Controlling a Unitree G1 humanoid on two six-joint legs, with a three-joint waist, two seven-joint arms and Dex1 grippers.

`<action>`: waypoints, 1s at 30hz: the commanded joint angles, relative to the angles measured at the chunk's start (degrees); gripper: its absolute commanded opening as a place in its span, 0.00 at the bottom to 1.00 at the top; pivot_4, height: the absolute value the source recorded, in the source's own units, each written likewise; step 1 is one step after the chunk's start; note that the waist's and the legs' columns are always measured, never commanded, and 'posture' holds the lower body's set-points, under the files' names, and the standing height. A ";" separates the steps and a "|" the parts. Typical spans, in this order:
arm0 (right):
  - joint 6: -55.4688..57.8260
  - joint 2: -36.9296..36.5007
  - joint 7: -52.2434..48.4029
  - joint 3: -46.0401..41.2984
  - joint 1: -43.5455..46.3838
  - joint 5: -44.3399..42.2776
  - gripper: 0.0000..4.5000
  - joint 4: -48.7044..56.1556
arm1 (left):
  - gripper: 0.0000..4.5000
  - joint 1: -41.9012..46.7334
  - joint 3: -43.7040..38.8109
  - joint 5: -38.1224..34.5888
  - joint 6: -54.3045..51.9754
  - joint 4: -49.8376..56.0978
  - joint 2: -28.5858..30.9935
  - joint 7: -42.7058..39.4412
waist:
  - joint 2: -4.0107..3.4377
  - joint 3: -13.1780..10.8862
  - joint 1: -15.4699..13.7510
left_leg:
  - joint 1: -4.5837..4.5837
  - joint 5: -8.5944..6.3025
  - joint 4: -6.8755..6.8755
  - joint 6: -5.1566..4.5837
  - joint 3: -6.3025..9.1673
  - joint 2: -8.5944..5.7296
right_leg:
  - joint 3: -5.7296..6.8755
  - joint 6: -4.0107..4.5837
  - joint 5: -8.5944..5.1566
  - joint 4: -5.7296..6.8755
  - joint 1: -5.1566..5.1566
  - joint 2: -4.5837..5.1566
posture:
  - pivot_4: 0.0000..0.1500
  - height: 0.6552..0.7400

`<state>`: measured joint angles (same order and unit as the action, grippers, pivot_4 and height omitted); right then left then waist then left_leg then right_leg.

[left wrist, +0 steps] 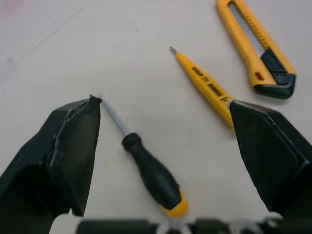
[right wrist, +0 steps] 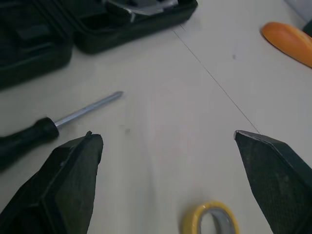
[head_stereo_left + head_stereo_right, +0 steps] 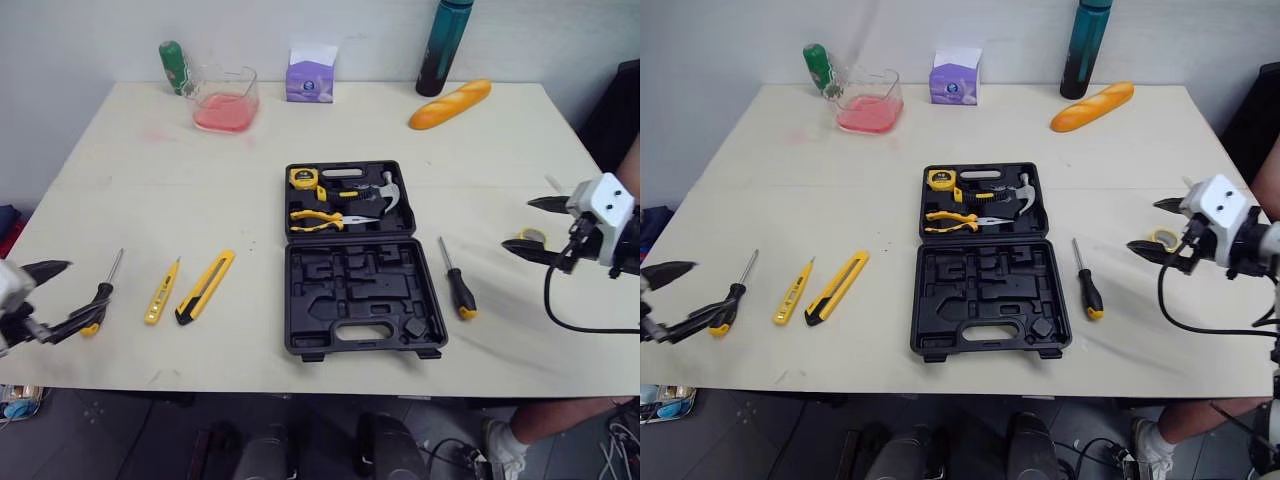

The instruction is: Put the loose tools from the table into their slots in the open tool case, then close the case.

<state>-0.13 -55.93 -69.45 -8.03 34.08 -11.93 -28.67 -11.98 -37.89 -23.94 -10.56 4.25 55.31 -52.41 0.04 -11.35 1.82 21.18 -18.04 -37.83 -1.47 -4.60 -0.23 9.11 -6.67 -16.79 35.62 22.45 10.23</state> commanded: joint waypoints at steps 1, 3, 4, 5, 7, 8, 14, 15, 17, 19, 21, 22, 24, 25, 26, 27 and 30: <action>1.95 1.99 0.08 1.38 0.92 -0.84 1.00 3.86 | 0.98 2.67 3.78 -1.44 -4.65 6.46 -1.45 3.02 | 0.00 0.00 -0.21 | 0.02 -0.03 -0.06 0.01 0.01 0.02 | -0.01 0.00 0.00 0.01 0.00 -0.02 | 1.00 1.00; 2.69 3.96 0.57 2.95 1.27 -0.18 1.00 4.63 | 0.98 5.30 7.61 -1.60 -8.20 10.15 -3.02 5.90 | 0.00 0.00 -0.26 | 0.05 -0.06 -0.09 0.00 0.01 0.01 | -0.01 0.00 0.00 0.01 0.01 -0.03 | 1.00 1.00; 2.79 4.57 0.76 3.49 1.40 0.12 1.00 4.81 | 0.98 6.32 8.92 -1.52 -9.52 11.33 -3.63 6.90 | 0.00 0.00 -0.35 | 0.09 -0.07 -0.10 0.00 0.03 0.02 | 0.00 0.00 0.01 0.00 0.01 -0.04 | 1.00 1.00; 3.29 5.02 0.46 3.83 1.27 -0.04 0.94 5.09 | 0.99 7.24 10.38 -1.30 -10.70 12.45 -4.05 7.45 | 0.00 0.00 -0.38 | 0.08 -0.07 -0.13 -0.01 0.04 0.01 | -0.01 0.00 0.01 0.01 0.00 -0.04 | 1.00 1.00; 4.43 5.80 1.11 4.27 1.33 0.09 0.80 4.93 | 1.00 9.80 13.42 -0.67 -12.94 13.68 -4.92 9.11 | 0.00 0.00 -0.49 | 0.15 -0.07 -0.18 -0.01 0.07 -0.01 | 0.01 -0.02 0.02 0.00 0.01 -0.05 | 1.00 1.00; 3.89 6.09 1.07 4.68 1.17 0.37 0.69 4.81 | 0.94 12.06 15.24 0.01 -13.75 13.39 -5.59 10.42 | 0.00 0.00 -0.59 | 0.15 -0.07 -0.19 -0.01 0.08 -0.02 | 0.01 -0.02 0.02 0.01 0.00 -0.05 | 1.00 1.00; 0.16 7.60 1.85 6.72 1.56 3.12 0.00 3.14 | 0.37 22.58 24.92 2.72 -17.54 11.61 -9.49 14.54 | 0.01 0.00 -0.72 | 0.14 -0.06 -0.26 -0.02 0.12 -0.01 | -0.01 -0.04 0.04 0.01 -0.05 -0.14 | 1.00 1.00; -0.34 7.84 2.30 6.97 1.80 3.61 0.00 2.62 | 0.26 24.28 26.74 3.00 -18.34 11.38 -10.48 14.86 | 0.02 0.00 -0.72 | 0.15 -0.06 -0.26 -0.01 0.12 -0.01 | -0.01 -0.04 0.04 0.01 -0.05 -0.15 | 1.00 1.00; -1.75 8.47 3.78 7.73 2.52 4.97 0.00 1.07 | 0.02 27.94 30.06 3.55 -20.44 10.43 -13.06 16.21 | 0.02 0.00 -0.73 | 0.15 -0.06 -0.26 -0.01 0.12 -0.01 | -0.01 -0.05 0.04 0.00 -0.06 -0.17 | 1.00 1.00; -3.42 9.27 4.98 8.59 3.40 6.54 0.00 -0.56 | 0.01 30.65 32.62 4.19 -21.73 9.33 -15.22 16.93 | 0.02 0.00 -0.75 | 0.17 -0.06 -0.27 -0.02 0.12 -0.01 | -0.01 -0.05 0.04 -0.01 -0.05 -0.17 | 1.00 1.00; -4.44 9.69 5.35 9.01 4.06 7.11 0.00 -1.63 | 0.01 31.83 33.53 4.74 -22.42 8.68 -16.08 17.03 | 0.03 0.00 -0.40 | 0.17 -0.06 -0.28 -0.01 0.12 0.01 | -0.01 -0.05 0.04 -0.01 -0.05 -0.21 | 1.00 1.00; -4.74 10.34 6.09 9.50 4.62 7.68 0.00 -2.34 | 0.01 33.36 34.85 5.46 -22.95 7.15 -17.33 17.72 | 0.02 0.00 -0.30 | 0.17 -0.06 -0.27 -0.01 0.12 0.02 | -0.02 -0.05 0.04 -0.01 -0.05 -0.23 | 1.00 1.00; -4.95 11.77 7.07 10.62 5.69 8.71 0.00 -3.46 | 0.01 36.48 37.35 6.66 -24.18 3.65 -19.88 18.87 | 0.03 0.01 -0.37 | 0.16 -0.05 -0.27 0.01 0.12 0.06 | -0.02 -0.05 0.04 -0.02 -0.05 -0.29 | 1.00 1.00; -5.09 12.33 7.88 11.00 6.24 9.50 0.00 -4.10 | 0.01 37.62 38.41 6.89 -25.46 2.33 -20.65 18.80 | 0.03 0.01 -0.35 | 0.16 -0.04 -0.31 0.02 0.12 0.08 | -0.02 -0.04 0.05 -0.01 -0.05 -0.32 | 1.00 1.00; -5.27 12.60 8.28 11.24 6.63 10.09 0.00 -4.52 | 0.01 38.38 38.82 6.96 -26.25 1.36 -21.23 18.65 | 0.03 0.01 -0.33 | 0.16 -0.04 -0.33 0.02 0.12 0.10 | -0.03 -0.04 0.05 0.00 -0.07 -0.33 | 1.00 1.00; -5.44 12.74 8.56 11.41 6.94 10.50 0.00 -4.89 | 0.01 38.88 38.99 7.02 -26.76 0.73 -21.57 18.49 | 0.03 0.01 -0.32 | 0.16 -0.04 -0.33 0.02 0.12 0.09 | -0.04 -0.04 0.05 0.00 -0.06 -0.33 | 1.00 1.00; -5.62 13.44 9.55 11.71 7.94 11.24 0.00 -6.06 | 0.01 40.54 39.04 7.68 -26.26 -2.24 -23.02 19.12 | 0.03 0.01 -0.40 | 0.20 -0.05 -0.28 0.03 0.13 0.10 | -0.04 -0.04 0.05 -0.04 -0.02 -0.34 | 1.00 1.00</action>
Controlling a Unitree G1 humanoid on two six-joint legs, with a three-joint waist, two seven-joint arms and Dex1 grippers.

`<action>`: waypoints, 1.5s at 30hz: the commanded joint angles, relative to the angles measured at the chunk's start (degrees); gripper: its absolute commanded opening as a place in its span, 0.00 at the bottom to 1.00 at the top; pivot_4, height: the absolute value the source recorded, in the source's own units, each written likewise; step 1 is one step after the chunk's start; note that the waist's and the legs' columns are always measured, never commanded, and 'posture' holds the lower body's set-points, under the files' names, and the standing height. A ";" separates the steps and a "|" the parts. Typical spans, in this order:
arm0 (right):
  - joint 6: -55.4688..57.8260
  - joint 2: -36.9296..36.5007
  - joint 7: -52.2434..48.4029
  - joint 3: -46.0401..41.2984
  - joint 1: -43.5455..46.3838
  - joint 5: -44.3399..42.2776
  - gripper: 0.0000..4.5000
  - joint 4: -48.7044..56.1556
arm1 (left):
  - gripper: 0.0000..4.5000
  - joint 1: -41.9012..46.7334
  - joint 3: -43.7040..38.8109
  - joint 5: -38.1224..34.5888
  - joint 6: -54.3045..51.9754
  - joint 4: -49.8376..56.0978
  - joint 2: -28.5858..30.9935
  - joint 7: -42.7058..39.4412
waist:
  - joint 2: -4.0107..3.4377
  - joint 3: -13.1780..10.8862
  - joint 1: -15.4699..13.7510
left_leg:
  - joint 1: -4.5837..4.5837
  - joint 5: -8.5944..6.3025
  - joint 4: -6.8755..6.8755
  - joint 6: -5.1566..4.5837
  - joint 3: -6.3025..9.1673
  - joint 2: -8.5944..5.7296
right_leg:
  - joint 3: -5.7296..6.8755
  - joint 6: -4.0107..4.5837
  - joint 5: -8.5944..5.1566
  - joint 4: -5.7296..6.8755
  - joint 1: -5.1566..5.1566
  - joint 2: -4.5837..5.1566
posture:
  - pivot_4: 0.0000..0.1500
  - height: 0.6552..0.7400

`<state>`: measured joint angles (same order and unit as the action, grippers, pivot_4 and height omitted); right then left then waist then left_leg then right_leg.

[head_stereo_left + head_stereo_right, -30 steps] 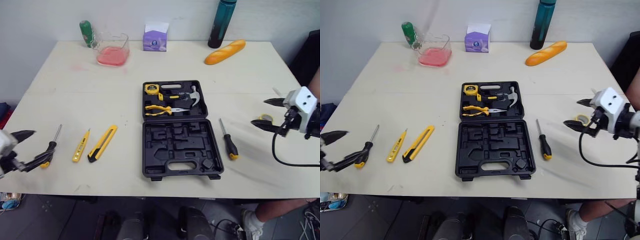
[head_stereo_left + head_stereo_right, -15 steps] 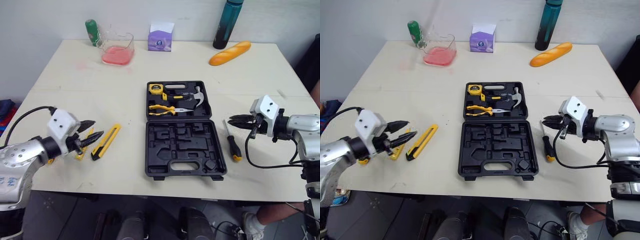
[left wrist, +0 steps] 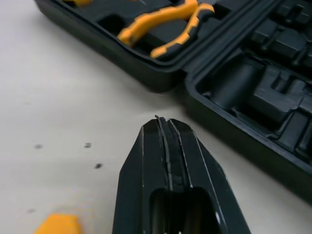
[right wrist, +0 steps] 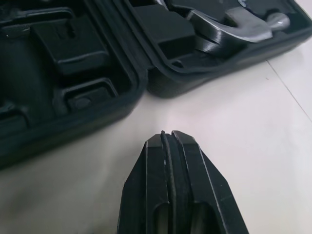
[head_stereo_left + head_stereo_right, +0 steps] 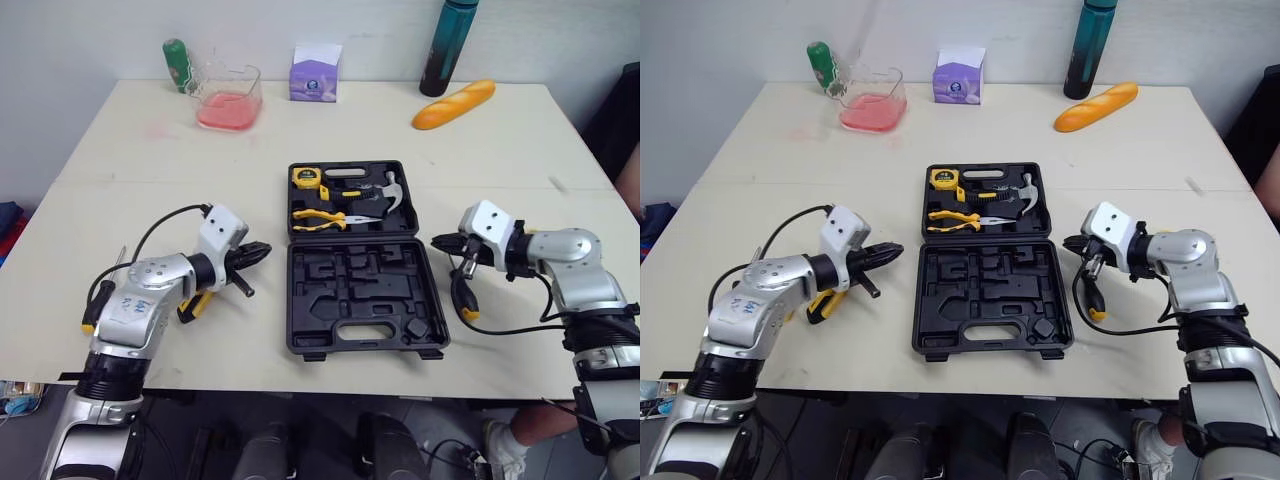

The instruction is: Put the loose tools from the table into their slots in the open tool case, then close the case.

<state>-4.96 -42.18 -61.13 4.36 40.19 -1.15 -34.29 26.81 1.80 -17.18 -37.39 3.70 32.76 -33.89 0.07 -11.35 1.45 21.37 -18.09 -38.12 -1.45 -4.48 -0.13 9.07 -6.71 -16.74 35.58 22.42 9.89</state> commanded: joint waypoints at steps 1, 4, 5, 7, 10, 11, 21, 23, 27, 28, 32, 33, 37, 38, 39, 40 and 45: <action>-0.59 -0.02 1.99 -0.46 2.28 1.02 0.00 -0.91 | 0.01 2.19 -0.37 1.18 1.15 -2.57 -0.90 0.39 | 0.00 0.00 -0.03 | 0.03 0.00 -0.01 0.00 0.02 0.00 | 0.02 0.00 0.00 -0.02 0.00 -0.01 | 1.00 1.00; -0.37 0.44 2.78 0.15 3.18 2.14 0.00 -1.93 | 0.01 2.94 0.67 2.33 1.85 -4.23 -1.31 -0.28 | 0.00 0.00 -0.02 | 0.05 0.00 -0.11 -0.01 0.03 -0.01 | 0.01 -0.01 0.01 0.01 -0.01 0.00 | 1.00 1.00; -0.49 0.64 2.94 0.40 3.45 2.51 0.00 -2.33 | 0.01 3.50 1.02 2.81 2.17 -5.26 -1.70 -0.26 | 0.00 0.00 -0.02 | 0.05 0.00 -0.10 0.00 0.04 -0.01 | 0.01 -0.01 0.01 0.01 -0.02 0.00 | 1.00 1.00; -0.90 1.03 3.18 0.81 3.97 3.10 0.00 -3.06 | 0.01 4.44 1.53 3.51 3.14 -6.96 -2.26 -0.52 | 0.00 0.00 -0.03 | 0.05 0.00 -0.09 0.00 0.05 -0.01 | 0.02 -0.01 0.01 0.00 -0.02 0.00 | 1.00 1.00; -1.91 2.34 3.52 1.04 4.93 3.26 0.00 -4.61 | 0.01 6.32 2.18 4.41 4.75 -10.05 -3.65 -0.92 | 0.00 0.00 -0.02 | 0.05 0.00 -0.09 0.00 0.04 -0.01 | 0.02 -0.01 0.01 0.00 -0.02 0.00 | 1.00 1.00; -2.12 2.69 3.63 1.05 5.19 3.32 0.00 -5.05 | 0.01 6.85 2.23 4.66 5.12 -10.91 -4.07 -1.02 | 0.01 0.00 -0.02 | 0.05 0.00 -0.09 0.00 0.04 -0.01 | 0.03 -0.01 0.01 0.00 -0.02 -0.01 | 1.00 1.00; -4.13 4.58 3.08 2.21 7.18 4.34 0.00 -8.42 | 0.01 10.82 4.17 6.89 9.11 -18.68 -7.25 -3.02 | 0.01 0.00 0.02 | 0.06 0.00 -0.09 -0.01 0.04 -0.01 | 0.04 -0.01 0.01 0.00 -0.01 -0.01 | 1.00 1.00; -4.49 5.03 2.93 2.32 6.99 4.42 0.00 -8.27 | 0.01 11.23 4.31 7.69 11.02 -19.90 -8.07 -2.78 | 0.01 0.00 0.02 | 0.07 0.00 -0.09 -0.01 0.04 -0.01 | 0.04 -0.01 0.01 0.00 -0.01 -0.01 | 1.00 1.00; -4.12 6.11 2.47 2.83 6.04 4.47 0.00 -6.90 | 0.01 11.41 4.93 9.49 14.23 -22.13 -8.73 -2.91 | 0.01 0.00 0.15 | 0.06 0.00 -0.09 0.00 0.04 -0.01 | 0.03 -0.01 0.01 0.00 -0.01 -0.02 | 1.00 1.00; -4.18 6.32 2.42 2.93 5.85 4.51 0.00 -6.69 | 0.01 11.35 5.08 9.75 14.56 -22.53 -8.80 -3.23 | 0.01 0.00 0.14 | 0.06 0.00 -0.09 0.00 0.04 0.01 | 0.03 -0.01 0.01 0.00 -0.01 -0.04 | 1.00 1.00; -3.96 7.11 1.09 3.16 4.78 3.66 0.00 -3.94 | 0.01 10.12 4.63 9.18 15.20 -20.24 -8.85 -4.49 | 0.01 0.00 0.16 | 0.05 0.00 -0.10 0.00 0.03 0.02 | 0.02 -0.01 0.01 0.02 -0.01 -0.04 | 1.00 1.00; -3.66 7.21 0.65 3.20 4.49 3.36 0.00 -2.95 | 0.01 9.51 4.49 9.03 15.02 -19.10 -8.51 -4.88 | 0.01 0.00 0.18 | 0.05 0.00 -0.10 0.00 0.04 0.02 | 0.02 -0.01 0.01 0.02 -0.01 -0.04 | 1.00 1.00; -1.36 7.61 -0.82 3.45 2.41 2.33 0.00 2.91 | 0.01 6.52 3.88 9.06 16.73 -14.02 -6.61 -6.56 | 0.01 0.00 0.40 | 0.05 -0.01 -0.05 0.02 0.02 0.09 | 0.00 -0.01 0.01 -0.01 0.02 -0.10 | 1.00 1.00; -0.37 7.75 -1.33 3.60 1.60 2.01 0.00 4.89 | 0.01 5.82 3.60 8.97 16.79 -12.60 -6.24 -6.70 | 0.01 0.00 0.40 | 0.05 -0.02 -0.05 0.04 0.02 0.11 | 0.01 -0.01 0.01 -0.01 0.03 -0.13 | 1.00 1.00; 0.46 7.82 -1.73 3.80 0.73 1.87 0.00 6.86 | 0.01 5.16 3.33 8.78 16.39 -11.24 -5.90 -6.72 | 0.01 0.00 0.37 | 0.06 -0.02 -0.05 0.05 0.02 0.13 | 0.00 -0.01 0.01 -0.02 0.04 -0.14 | 1.00 1.00; 1.34 7.82 -1.96 3.90 -0.02 1.77 0.00 8.52 | 0.01 4.65 3.13 8.59 15.79 -10.19 -5.64 -6.68 | 0.01 0.00 0.34 | 0.05 -0.03 -0.05 0.06 0.02 0.14 | 0.00 -0.01 0.01 -0.01 0.04 -0.15 | 1.00 1.00; 6.75 8.13 -2.86 4.71 -4.14 1.33 0.00 17.46 | 0.01 0.84 2.53 8.80 13.40 -4.93 -3.25 -7.09 | 0.01 0.00 0.15 | 0.06 -0.03 -0.09 0.06 0.02 0.14 | -0.02 -0.01 0.01 -0.01 0.03 -0.15 | 1.00 1.00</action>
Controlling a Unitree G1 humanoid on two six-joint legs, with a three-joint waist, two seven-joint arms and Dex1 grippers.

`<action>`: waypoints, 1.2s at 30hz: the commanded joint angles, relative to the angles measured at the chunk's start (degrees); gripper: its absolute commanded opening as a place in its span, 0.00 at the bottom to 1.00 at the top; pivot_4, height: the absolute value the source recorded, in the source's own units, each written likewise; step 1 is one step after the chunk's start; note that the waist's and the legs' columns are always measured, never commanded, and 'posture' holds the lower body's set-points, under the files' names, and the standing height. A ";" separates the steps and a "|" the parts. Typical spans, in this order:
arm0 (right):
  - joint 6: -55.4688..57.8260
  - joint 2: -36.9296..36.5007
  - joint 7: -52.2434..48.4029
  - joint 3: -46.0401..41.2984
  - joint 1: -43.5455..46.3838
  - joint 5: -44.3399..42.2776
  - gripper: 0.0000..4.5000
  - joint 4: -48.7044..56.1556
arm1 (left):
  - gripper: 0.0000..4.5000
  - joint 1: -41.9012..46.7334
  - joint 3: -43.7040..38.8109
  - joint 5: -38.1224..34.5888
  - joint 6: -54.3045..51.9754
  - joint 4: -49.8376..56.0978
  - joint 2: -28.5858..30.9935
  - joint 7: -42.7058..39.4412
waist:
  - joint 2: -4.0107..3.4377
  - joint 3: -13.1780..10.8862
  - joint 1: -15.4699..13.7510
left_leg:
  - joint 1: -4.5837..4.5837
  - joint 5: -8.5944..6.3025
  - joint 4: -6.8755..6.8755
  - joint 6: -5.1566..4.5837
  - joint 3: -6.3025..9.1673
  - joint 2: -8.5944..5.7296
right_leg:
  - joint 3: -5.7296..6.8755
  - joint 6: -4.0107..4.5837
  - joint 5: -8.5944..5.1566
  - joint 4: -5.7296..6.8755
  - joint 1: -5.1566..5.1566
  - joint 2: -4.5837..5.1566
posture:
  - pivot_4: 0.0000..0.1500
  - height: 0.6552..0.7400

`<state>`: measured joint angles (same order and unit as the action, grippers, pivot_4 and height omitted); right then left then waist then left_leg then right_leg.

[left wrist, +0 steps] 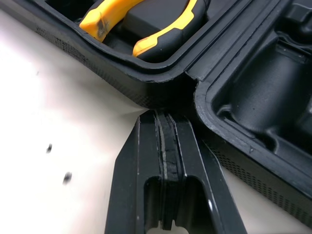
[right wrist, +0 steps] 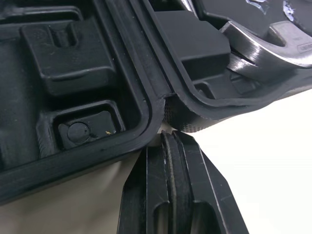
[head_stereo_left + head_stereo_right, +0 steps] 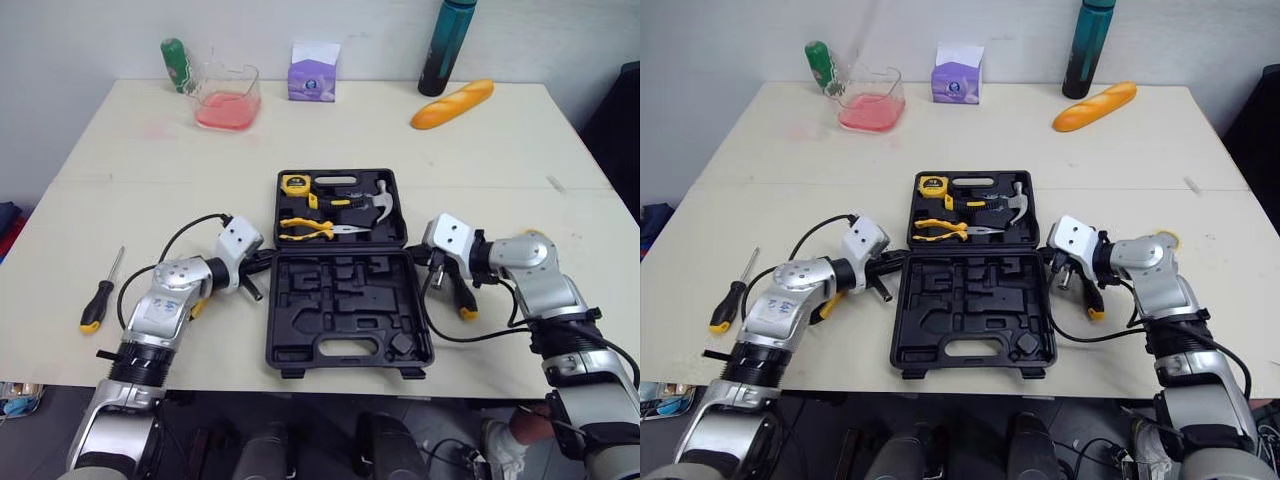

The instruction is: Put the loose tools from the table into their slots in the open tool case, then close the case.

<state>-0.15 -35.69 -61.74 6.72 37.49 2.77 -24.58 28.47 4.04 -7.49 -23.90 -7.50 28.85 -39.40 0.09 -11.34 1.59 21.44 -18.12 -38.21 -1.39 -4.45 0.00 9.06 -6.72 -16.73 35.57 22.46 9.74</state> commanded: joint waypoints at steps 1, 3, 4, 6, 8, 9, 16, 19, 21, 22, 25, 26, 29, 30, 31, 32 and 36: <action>3.14 1.72 -2.50 2.56 -2.28 -2.74 0.00 9.54 | 0.01 -1.52 0.14 -0.92 -0.57 7.17 1.14 -1.68 | 0.00 0.00 0.03 | -0.01 -0.01 0.01 0.01 0.00 0.00 | 0.00 0.00 0.00 0.00 0.00 0.00 | 1.00 1.00; 4.05 1.56 -3.26 3.49 -4.07 -2.50 0.00 12.58 | 0.01 -2.53 -0.11 -0.87 -1.97 8.38 2.09 -1.59 | 0.00 0.00 0.01 | -0.01 -0.01 0.03 0.02 0.00 0.01 | -0.01 0.00 0.00 -0.01 0.01 -0.01 | 1.00 1.00; 4.16 1.57 -3.12 3.59 -4.47 -2.25 0.00 13.21 | 0.01 -2.75 -0.21 -0.77 -2.19 8.56 2.40 -1.58 | 0.00 0.00 -0.02 | 0.00 -0.01 0.03 0.02 0.00 0.01 | 0.00 0.00 0.00 -0.01 0.01 -0.01 | 1.00 1.00; 4.39 1.65 -2.48 3.39 -4.65 -1.92 0.00 13.59 | 0.01 -2.90 -0.34 -0.75 -2.54 8.69 2.70 -1.53 | 0.01 0.00 -0.02 | -0.01 -0.01 0.00 0.02 0.01 0.00 | -0.01 0.00 0.00 0.00 -0.01 -0.01 | 1.00 1.00; 3.86 1.87 -1.18 3.10 -4.11 -1.33 0.00 12.19 | 0.01 -2.13 -0.62 -0.73 -2.39 7.19 2.62 -1.25 | 0.01 0.01 -0.01 | -0.03 -0.01 -0.02 0.02 0.01 0.00 | -0.02 0.01 0.00 0.02 -0.02 -0.01 | 1.00 1.00; 3.45 1.94 -0.80 3.10 -3.90 -1.07 0.00 11.49 | 0.01 -1.61 -0.67 -0.61 -2.12 6.26 2.49 -1.10 | 0.01 0.01 0.00 | -0.03 -0.01 -0.02 0.02 0.00 0.01 | -0.02 0.01 0.00 0.02 -0.02 -0.01 | 1.00 1.00; 0.57 1.48 -0.37 3.36 -2.97 0.06 0.00 8.52 | 0.01 -0.87 -0.34 -0.06 -2.22 5.15 2.56 -1.22 | 0.08 0.05 0.03 | -0.12 -0.01 -0.03 0.02 0.00 0.01 | -0.02 0.01 0.01 0.03 -0.09 -0.01 | 1.00 1.00; 0.26 1.16 -0.64 3.18 -3.16 -0.16 0.00 8.50 | 0.01 -1.72 -0.49 -0.02 -2.61 6.18 3.08 -1.32 | 0.09 0.06 0.04 | -0.12 -0.01 -0.03 0.02 0.00 0.02 | -0.03 0.01 0.01 0.04 -0.09 -0.01 | 1.00 1.00; 0.25 0.53 -1.23 2.84 -3.48 -0.53 0.00 8.72 | 0.01 -3.65 -1.68 -1.00 -4.04 8.76 4.19 -1.75 | 0.10 0.06 0.14 | -0.12 -0.01 -0.02 0.02 -0.01 0.02 | -0.03 0.01 0.01 0.04 -0.09 -0.01 | 1.00 1.00; 0.24 0.27 -1.41 2.71 -3.58 -0.64 0.00 8.75 | 0.01 -4.52 -2.17 -1.43 -4.55 9.98 4.73 -2.05 | 0.10 0.06 0.17 | -0.12 -0.01 -0.01 0.02 -0.01 0.02 | -0.04 0.01 0.01 0.03 -0.08 -0.02 | 1.00 1.00; 0.15 -0.26 -1.71 2.52 -3.91 -0.86 0.00 8.92 | 0.01 -6.06 -2.71 -1.38 -4.61 12.05 5.96 -2.34 | 0.10 0.06 0.00 | -0.12 -0.02 0.03 0.05 -0.01 0.05 | -0.04 0.02 0.00 -0.01 -0.07 -0.04 | 1.00 1.00; 0.10 -0.37 -1.77 2.49 -3.98 -0.89 0.00 8.94 | 0.01 -6.23 -2.91 -1.40 -4.88 12.38 6.08 -2.13 | 0.10 0.06 -0.09 | -0.12 -0.02 0.02 0.05 -0.01 0.05 | -0.04 0.02 0.00 -0.01 -0.07 -0.04 | 1.00 1.00; -0.57 -0.88 -1.49 1.95 -3.58 -0.96 0.00 8.59 | 0.01 -6.25 -3.89 -2.06 -5.46 14.40 6.93 -2.39 | 0.10 0.05 -0.15 | -0.11 -0.02 -0.02 0.04 -0.01 0.05 | -0.04 0.02 0.01 0.00 -0.08 -0.03 | 1.00 1.00; -0.88 -1.07 -1.49 1.75 -3.44 -1.05 0.00 8.53 | 0.01 -6.45 -4.21 -2.25 -4.99 15.16 7.30 -2.72 | 0.10 0.05 -0.12 | -0.11 -0.02 -0.01 0.04 -0.01 0.04 | -0.04 0.02 0.01 -0.01 -0.08 -0.03 | 1.00 1.00; -1.10 -1.37 -1.61 1.48 -3.31 -1.21 0.00 8.54 | 0.01 -6.96 -4.42 -3.08 -4.85 16.48 7.87 -4.01 | 0.10 0.05 -0.11 | -0.09 -0.02 0.01 0.04 -0.01 0.05 | -0.04 0.02 0.01 -0.02 -0.06 -0.03 | 1.00 1.00; -1.77 -1.82 -1.81 0.95 -3.01 -1.54 0.00 8.34 | 0.01 -7.47 -5.02 -3.89 -4.86 17.87 8.53 -4.95 | 0.10 0.05 -0.07 | -0.09 -0.02 0.02 0.04 -0.01 0.05 | -0.04 0.02 0.01 -0.02 -0.05 -0.03 | 1.00 1.00; -2.98 -4.35 -3.21 -1.08 -2.37 -3.57 0.00 8.56 | 0.01 -9.33 -7.69 -6.09 -4.92 21.50 11.07 -7.10 | 0.09 0.04 -0.15 | -0.05 -0.03 0.02 0.04 -0.01 0.03 | -0.04 0.02 0.01 -0.08 -0.05 -0.03 | 1.00 1.00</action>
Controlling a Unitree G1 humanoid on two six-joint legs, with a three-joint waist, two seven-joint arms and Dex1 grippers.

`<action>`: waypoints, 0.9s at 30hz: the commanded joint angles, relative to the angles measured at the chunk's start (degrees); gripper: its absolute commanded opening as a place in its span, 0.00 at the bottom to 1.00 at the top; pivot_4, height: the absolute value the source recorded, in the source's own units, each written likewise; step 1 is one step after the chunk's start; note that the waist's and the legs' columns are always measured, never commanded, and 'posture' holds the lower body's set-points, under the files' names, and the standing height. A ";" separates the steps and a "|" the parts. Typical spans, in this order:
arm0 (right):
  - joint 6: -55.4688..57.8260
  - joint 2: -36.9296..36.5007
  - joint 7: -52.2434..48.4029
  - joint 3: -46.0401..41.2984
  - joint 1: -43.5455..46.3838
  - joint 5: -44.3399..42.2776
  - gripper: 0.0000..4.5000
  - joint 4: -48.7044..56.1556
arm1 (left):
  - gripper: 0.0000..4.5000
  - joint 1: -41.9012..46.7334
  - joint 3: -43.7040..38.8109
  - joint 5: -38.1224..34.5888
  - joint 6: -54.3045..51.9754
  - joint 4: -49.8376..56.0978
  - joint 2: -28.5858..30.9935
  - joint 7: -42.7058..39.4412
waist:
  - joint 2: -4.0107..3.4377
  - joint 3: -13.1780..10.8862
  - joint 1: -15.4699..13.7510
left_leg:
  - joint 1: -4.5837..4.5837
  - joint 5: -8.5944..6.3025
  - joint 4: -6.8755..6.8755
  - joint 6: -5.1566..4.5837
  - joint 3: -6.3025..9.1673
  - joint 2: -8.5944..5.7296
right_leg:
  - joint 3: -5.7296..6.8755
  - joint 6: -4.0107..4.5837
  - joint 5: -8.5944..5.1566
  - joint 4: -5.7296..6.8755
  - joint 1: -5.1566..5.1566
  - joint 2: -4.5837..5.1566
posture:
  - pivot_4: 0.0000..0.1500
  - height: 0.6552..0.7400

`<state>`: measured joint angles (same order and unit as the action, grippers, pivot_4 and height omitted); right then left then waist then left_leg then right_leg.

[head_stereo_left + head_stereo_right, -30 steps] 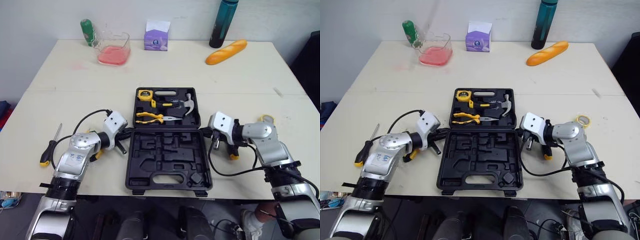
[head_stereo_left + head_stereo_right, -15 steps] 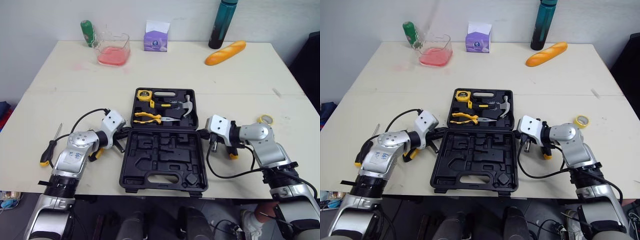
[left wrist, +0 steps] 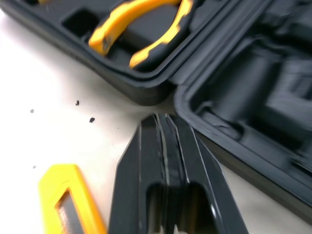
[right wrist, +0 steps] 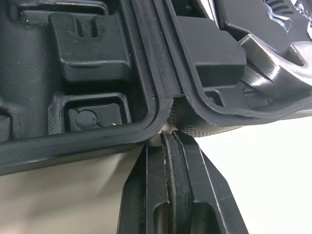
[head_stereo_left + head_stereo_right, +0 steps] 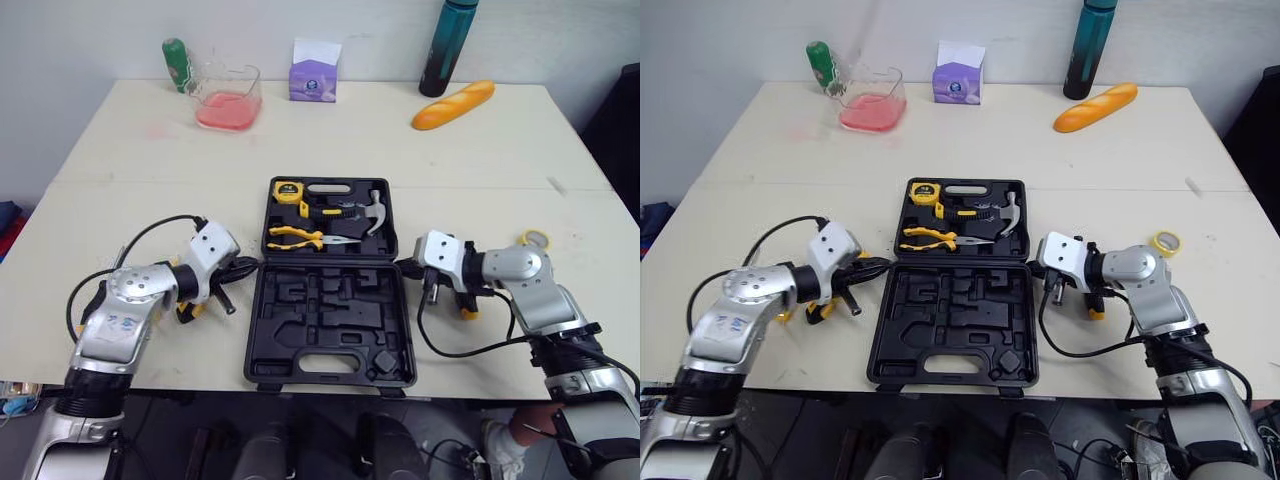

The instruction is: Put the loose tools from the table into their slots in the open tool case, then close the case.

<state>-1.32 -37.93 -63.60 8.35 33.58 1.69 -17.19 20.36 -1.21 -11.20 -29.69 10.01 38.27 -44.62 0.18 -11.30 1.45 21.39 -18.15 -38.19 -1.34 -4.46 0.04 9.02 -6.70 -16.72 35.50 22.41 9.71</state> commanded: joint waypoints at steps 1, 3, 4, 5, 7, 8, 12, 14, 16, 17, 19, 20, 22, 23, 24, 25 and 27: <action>-2.25 -2.79 -1.82 -3.19 1.62 -3.20 0.00 1.28 | 0.01 -1.65 -3.18 -2.91 0.93 4.58 2.25 -2.34 | 0.00 0.00 -0.03 | 0.00 0.00 -0.01 0.00 0.00 0.00 | 0.00 0.00 0.00 0.00 -0.01 0.00 | 1.00 1.00; -3.56 -6.29 -4.33 -6.28 1.15 -6.35 0.00 1.70 | 0.01 -4.43 -7.87 -4.31 1.51 5.80 5.07 -3.54 | 0.01 -0.02 -0.05 | 0.00 0.00 -0.02 0.00 0.01 0.00 | 0.01 0.00 0.00 0.02 0.00 0.01 | 1.00 1.00; -4.04 -7.75 -5.40 -7.65 0.72 -7.85 0.00 1.96 | 0.01 -5.88 -9.94 -4.80 2.19 6.24 6.20 -3.96 | -0.02 -0.05 -0.04 | 0.00 0.00 -0.01 0.00 0.02 0.01 | 0.01 0.00 0.00 0.01 0.00 0.01 | 1.00 1.00; -4.16 -9.75 -6.77 -9.78 -0.16 -9.88 0.00 2.02 | 0.01 -8.01 -13.58 -6.14 2.86 6.65 7.07 -4.56 | -0.02 -0.07 -0.05 | 0.00 0.00 0.00 0.00 0.02 0.00 | 0.00 0.00 0.00 -0.01 0.01 0.01 | 1.00 1.00; -4.26 -12.60 -8.28 -12.67 -1.67 -12.41 0.00 1.79 | 0.01 -11.28 -19.16 -8.29 4.32 6.47 7.90 -5.46 | -0.01 -0.08 -0.07 | 0.01 0.00 0.06 -0.01 0.02 0.03 | 0.04 0.00 0.00 -0.08 0.01 0.00 | 1.00 1.00; -4.49 -14.35 -8.78 -14.37 -2.52 -13.27 0.00 1.06 | 0.01 -12.99 -22.43 -9.26 4.90 5.63 8.26 -5.90 | -0.01 -0.08 -0.08 | 0.02 -0.01 0.06 -0.01 0.03 0.04 | 0.05 0.00 0.00 -0.10 0.00 0.00 | 1.00 1.00; -4.56 -20.26 -7.81 -22.17 -6.64 -15.42 0.23 -3.92 | 0.07 -19.21 -33.34 -10.17 8.88 1.03 10.20 -7.75 | -0.01 -0.08 -0.06 | -0.06 -0.02 0.03 -0.02 0.01 0.03 | 0.05 0.02 0.01 -0.10 -0.09 0.01 | 1.00 1.00; -5.02 -22.11 -7.27 -25.13 -8.70 -16.18 0.44 -6.11 | 0.21 -20.78 -36.95 -10.39 9.47 -0.73 11.07 -7.35 | -0.01 -0.08 -0.04 | -0.07 -0.02 0.05 -0.03 0.00 0.04 | 0.05 0.02 0.00 -0.09 -0.08 0.01 | 1.00 1.00; -7.04 -24.18 -6.07 -28.82 -10.80 -16.18 0.69 -9.99 | 0.42 -22.12 -41.41 -9.77 11.10 -4.48 12.26 -6.96 | -0.01 -0.08 -0.08 | -0.07 -0.03 0.05 -0.03 -0.01 0.04 | 0.04 0.01 0.01 -0.09 -0.08 0.01 | 1.00 1.00; -8.69 -25.22 -5.14 -30.58 -11.96 -15.78 0.80 -12.12 | 0.52 -22.78 -43.78 -9.26 12.57 -7.43 12.86 -6.81 | 0.00 -0.09 -0.09 | -0.07 -0.04 0.05 -0.03 -0.01 0.04 | 0.04 0.01 0.01 -0.09 -0.08 0.02 | 1.00 1.00; -11.75 -26.93 -3.08 -34.14 -14.29 -15.53 1.00 -16.27 | 0.74 -24.68 -48.53 -8.11 16.09 -14.09 13.98 -6.07 | -0.02 -0.09 0.04 | -0.07 -0.07 0.10 -0.02 -0.03 0.04 | 0.04 0.02 0.00 -0.12 -0.05 0.02 | 1.00 1.00; -12.59 -27.38 -1.83 -35.53 -15.00 -15.65 1.00 -17.85 | 0.84 -25.39 -50.32 -8.01 17.26 -16.66 14.37 -5.69 | -0.02 -0.09 0.10 | -0.07 -0.08 0.17 -0.02 -0.07 0.04 | 0.03 0.02 0.00 -0.16 -0.02 0.02 | 1.00 1.00; -13.85 -27.58 0.43 -37.42 -16.57 -15.67 1.00 -19.71 | 0.98 -26.12 -52.75 -8.25 19.25 -20.59 14.65 -4.46 | -0.02 -0.09 0.31 | -0.09 -0.10 0.22 -0.03 -0.12 0.05 | 0.02 0.02 0.00 -0.24 -0.02 0.02 | 1.00 1.00; -14.45 -27.60 1.34 -38.11 -17.41 -15.53 1.00 -20.37 | 0.98 -26.30 -53.69 -8.39 20.09 -22.15 14.62 -3.74 | -0.01 -0.09 0.36 | -0.15 -0.13 0.22 -0.04 -0.19 0.07 | -0.02 0.02 0.00 -0.23 -0.03 0.03 | 1.00 1.00; -15.71 -27.38 2.86 -38.82 -18.33 -15.08 1.00 -20.99 | 0.98 -25.90 -55.03 -9.49 19.42 -23.21 13.88 -2.22 | -0.01 -0.09 0.37 | -0.18 -0.15 0.21 -0.04 -0.20 0.09 | -0.02 0.03 0.01 -0.28 -0.04 0.04 | 1.00 1.00; -16.57 -27.07 4.57 -39.41 -18.92 -14.73 1.00 -21.49 | 0.98 -26.30 -55.64 -9.36 20.10 -24.11 13.42 -1.19 | -0.01 -0.09 0.35 | -0.19 -0.16 0.20 -0.03 -0.22 0.11 | -0.03 0.05 0.02 -0.41 -0.04 0.04 | 1.00 1.00; -17.69 -26.76 8.22 -40.36 -20.79 -13.94 1.00 -22.44 | 0.98 -29.14 -56.90 -8.44 22.10 -26.04 12.36 -0.06 | -0.03 -0.10 0.36 | -0.20 -0.20 0.20 0.00 -0.22 0.14 | -0.05 0.06 0.03 -0.41 -0.02 0.05 | 1.00 1.00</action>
<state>-17.22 -64.19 -58.39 -29.42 13.55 -12.37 -39.44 -7.47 -55.30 -19.73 -9.85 -14.72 51.11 -46.26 0.15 -11.40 1.80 21.20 -18.39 -37.98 -1.34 -4.74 0.19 8.93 -6.64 -16.69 35.11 22.44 9.77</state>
